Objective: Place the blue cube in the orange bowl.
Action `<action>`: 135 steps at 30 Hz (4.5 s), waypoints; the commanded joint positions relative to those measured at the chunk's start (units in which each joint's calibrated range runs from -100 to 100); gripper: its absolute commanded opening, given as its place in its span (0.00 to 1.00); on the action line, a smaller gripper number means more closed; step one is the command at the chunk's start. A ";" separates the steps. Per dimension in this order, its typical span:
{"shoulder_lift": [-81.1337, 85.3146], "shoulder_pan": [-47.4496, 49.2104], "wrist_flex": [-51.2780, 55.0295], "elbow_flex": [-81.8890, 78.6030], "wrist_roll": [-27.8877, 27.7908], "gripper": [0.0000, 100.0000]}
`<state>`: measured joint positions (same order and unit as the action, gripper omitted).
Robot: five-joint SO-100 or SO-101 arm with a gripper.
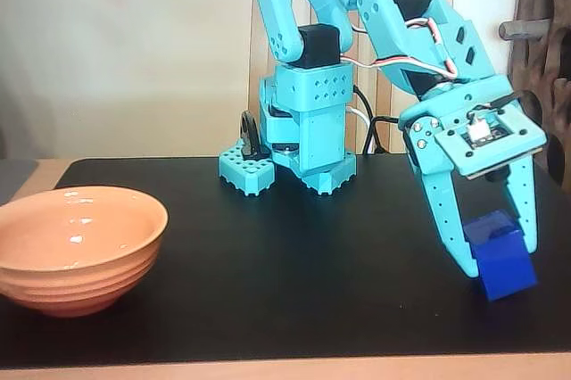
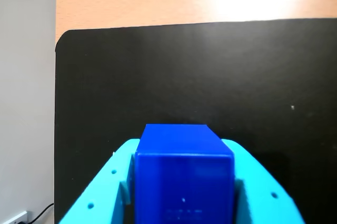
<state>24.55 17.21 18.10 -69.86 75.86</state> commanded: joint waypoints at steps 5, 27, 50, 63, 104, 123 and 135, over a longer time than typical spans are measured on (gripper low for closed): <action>3.52 0.05 -1.02 0.25 0.62 0.10; 3.52 -0.25 -1.37 0.35 0.57 0.09; 20.57 -11.89 -1.90 3.43 -2.42 0.09; 27.90 -33.66 -1.02 4.88 -10.67 0.09; 38.12 -77.79 14.31 -3.56 -17.86 0.09; 20.57 -76.88 5.16 -2.56 -19.22 0.09; 9.49 -77.59 -3.29 -2.56 -19.22 0.09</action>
<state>37.13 -59.02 19.95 -73.74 57.05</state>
